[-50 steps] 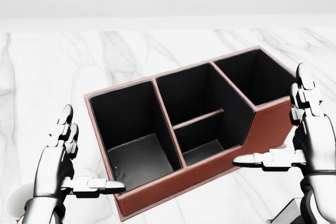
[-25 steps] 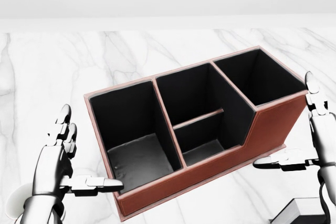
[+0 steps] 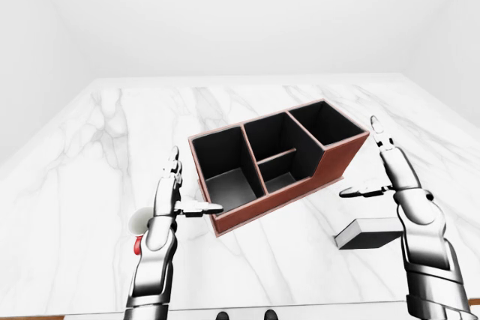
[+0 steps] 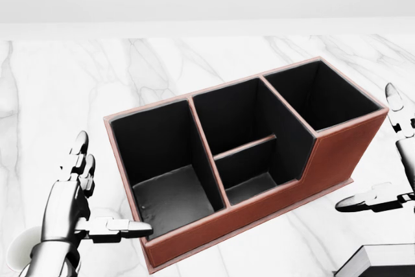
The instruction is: Pick up the book and place it in the back compartment of the caddy.
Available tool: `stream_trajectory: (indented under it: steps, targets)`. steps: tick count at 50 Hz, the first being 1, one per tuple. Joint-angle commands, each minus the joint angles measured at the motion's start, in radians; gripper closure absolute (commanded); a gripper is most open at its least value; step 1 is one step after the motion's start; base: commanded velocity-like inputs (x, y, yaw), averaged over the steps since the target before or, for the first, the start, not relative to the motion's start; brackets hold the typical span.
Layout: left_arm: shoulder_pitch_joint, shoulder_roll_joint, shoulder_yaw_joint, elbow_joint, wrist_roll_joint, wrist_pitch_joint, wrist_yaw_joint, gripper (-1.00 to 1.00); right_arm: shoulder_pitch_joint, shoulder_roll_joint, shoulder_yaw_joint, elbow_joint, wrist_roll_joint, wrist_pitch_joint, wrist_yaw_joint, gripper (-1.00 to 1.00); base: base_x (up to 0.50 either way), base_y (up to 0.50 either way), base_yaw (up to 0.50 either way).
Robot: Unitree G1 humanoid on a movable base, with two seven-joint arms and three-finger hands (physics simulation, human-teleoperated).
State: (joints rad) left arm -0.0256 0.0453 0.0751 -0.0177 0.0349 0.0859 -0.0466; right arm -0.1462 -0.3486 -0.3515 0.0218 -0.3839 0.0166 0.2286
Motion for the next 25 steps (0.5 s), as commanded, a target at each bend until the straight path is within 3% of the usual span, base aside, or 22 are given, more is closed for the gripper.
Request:
stream_trajectory:
  steps: [1, 4, 7, 9, 11, 22, 25]
  targets:
    - [-0.005, 0.0, -0.002, 0.022, 0.004, -0.007, 0.003, -1.0, 0.024, -0.021, -0.031, -0.095, -0.05, -0.025, 0.142, -1.0, 0.0, 0.0, 0.0]
    - [-0.007, 0.0, -0.003, 0.036, 0.006, -0.016, 0.004, -1.0, 0.03, -0.021, -0.041, -0.103, -0.062, -0.044, 0.179, -1.0, 0.0, 0.0, 0.0]
    - [-0.008, 0.001, -0.003, 0.041, 0.006, -0.019, 0.004, -1.0, 0.03, -0.02, -0.046, -0.126, -0.073, -0.038, 0.212, -1.0, 0.0, 0.0, 0.0]
    - [-0.009, 0.001, -0.003, 0.043, 0.006, -0.02, 0.004, -1.0, 0.031, -0.025, -0.049, -0.111, -0.082, -0.058, 0.218, -1.0, 0.0, 0.0, 0.0]
    - [-0.009, 0.001, -0.004, 0.045, 0.007, -0.021, 0.005, -1.0, 0.025, -0.028, -0.052, -0.12, -0.095, -0.053, 0.227, -1.0, 0.0, 0.0, 0.0]
    - [-0.011, 0.001, -0.005, 0.053, 0.008, -0.025, 0.006, -1.0, 0.011, -0.055, -0.053, -0.065, -0.135, -0.104, 0.235, -1.0, 0.0, 0.0, 0.0]
    - [-0.01, 0.0, -0.006, 0.051, 0.009, -0.025, 0.005, -1.0, 0.008, -0.064, -0.056, -0.045, -0.142, -0.104, 0.235, -1.0, 0.0, 0.0, 0.0]
